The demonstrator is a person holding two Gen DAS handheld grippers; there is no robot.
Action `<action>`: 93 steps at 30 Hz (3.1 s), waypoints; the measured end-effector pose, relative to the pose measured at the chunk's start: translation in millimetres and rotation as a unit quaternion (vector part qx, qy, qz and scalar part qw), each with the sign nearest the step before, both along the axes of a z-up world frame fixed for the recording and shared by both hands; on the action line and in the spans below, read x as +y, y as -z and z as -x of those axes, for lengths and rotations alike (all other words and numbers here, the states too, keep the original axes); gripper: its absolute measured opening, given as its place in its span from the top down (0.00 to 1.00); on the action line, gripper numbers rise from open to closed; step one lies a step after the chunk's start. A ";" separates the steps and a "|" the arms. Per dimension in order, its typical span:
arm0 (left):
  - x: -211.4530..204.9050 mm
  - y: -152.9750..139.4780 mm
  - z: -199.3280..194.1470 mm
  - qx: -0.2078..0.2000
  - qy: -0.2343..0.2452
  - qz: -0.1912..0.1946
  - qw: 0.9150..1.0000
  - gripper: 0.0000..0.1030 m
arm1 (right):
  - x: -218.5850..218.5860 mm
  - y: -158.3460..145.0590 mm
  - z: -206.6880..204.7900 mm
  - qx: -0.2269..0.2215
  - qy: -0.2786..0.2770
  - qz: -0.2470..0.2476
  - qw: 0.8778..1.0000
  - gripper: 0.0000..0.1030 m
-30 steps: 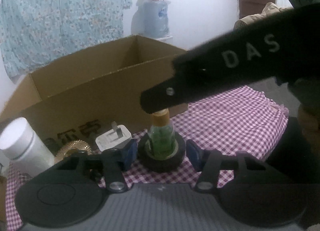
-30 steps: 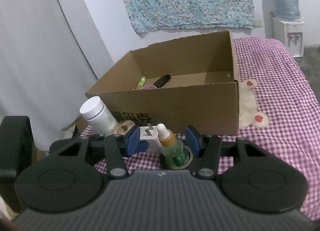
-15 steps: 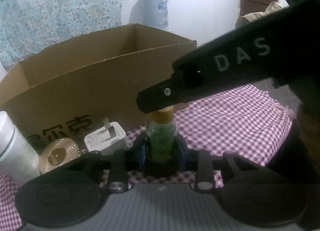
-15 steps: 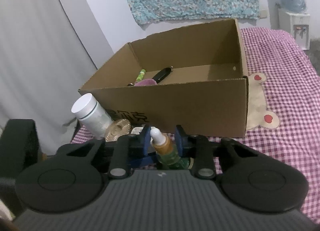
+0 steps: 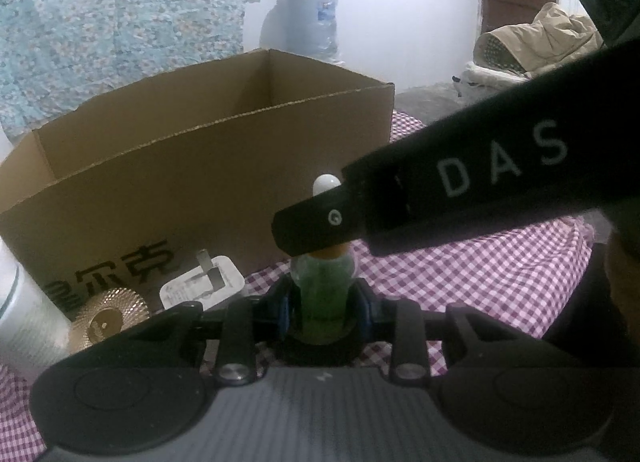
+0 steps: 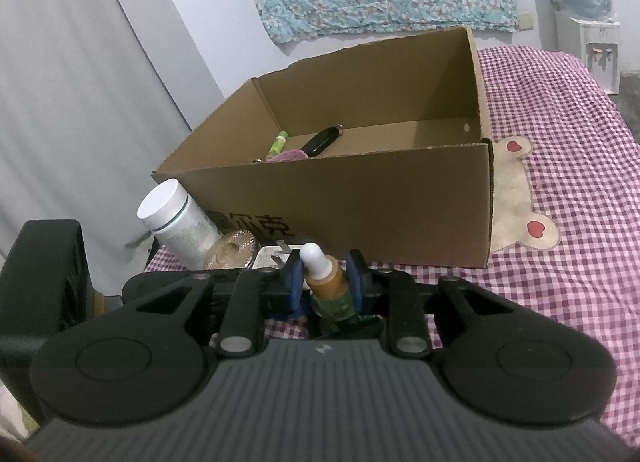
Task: Organize rigid objects
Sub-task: 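Grasp the green dropper bottle with the right gripper, then carry the dropper bottle into the box and open the right gripper, then move the right gripper to the black tape roll and grasp it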
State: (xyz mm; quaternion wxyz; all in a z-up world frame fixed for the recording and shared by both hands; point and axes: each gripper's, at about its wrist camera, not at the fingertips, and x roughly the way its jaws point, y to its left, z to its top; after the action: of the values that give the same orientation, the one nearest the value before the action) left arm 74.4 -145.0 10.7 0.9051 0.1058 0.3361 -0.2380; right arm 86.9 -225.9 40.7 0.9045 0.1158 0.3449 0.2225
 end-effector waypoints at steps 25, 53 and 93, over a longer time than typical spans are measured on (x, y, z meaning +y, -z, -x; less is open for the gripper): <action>51.3 -134.9 -101.6 0.010 -0.036 0.016 0.999 0.68 | 28.7 -147.5 -104.7 -0.064 -0.090 -0.017 0.994 0.79; 67.1 -58.5 -259.7 0.166 -0.125 -0.022 0.978 0.47 | 63.5 -25.1 -288.2 0.070 -0.083 0.026 0.994 0.76; 51.1 -67.1 37.2 -0.062 -0.064 -0.091 0.992 0.04 | -110.6 10.8 35.4 0.093 0.069 -0.135 0.984 0.55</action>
State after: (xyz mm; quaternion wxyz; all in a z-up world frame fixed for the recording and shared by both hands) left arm 37.2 -93.8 77.8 0.9242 0.1802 0.3059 -0.1406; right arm 51.4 -336.5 29.9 0.8576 0.2804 0.3858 0.1921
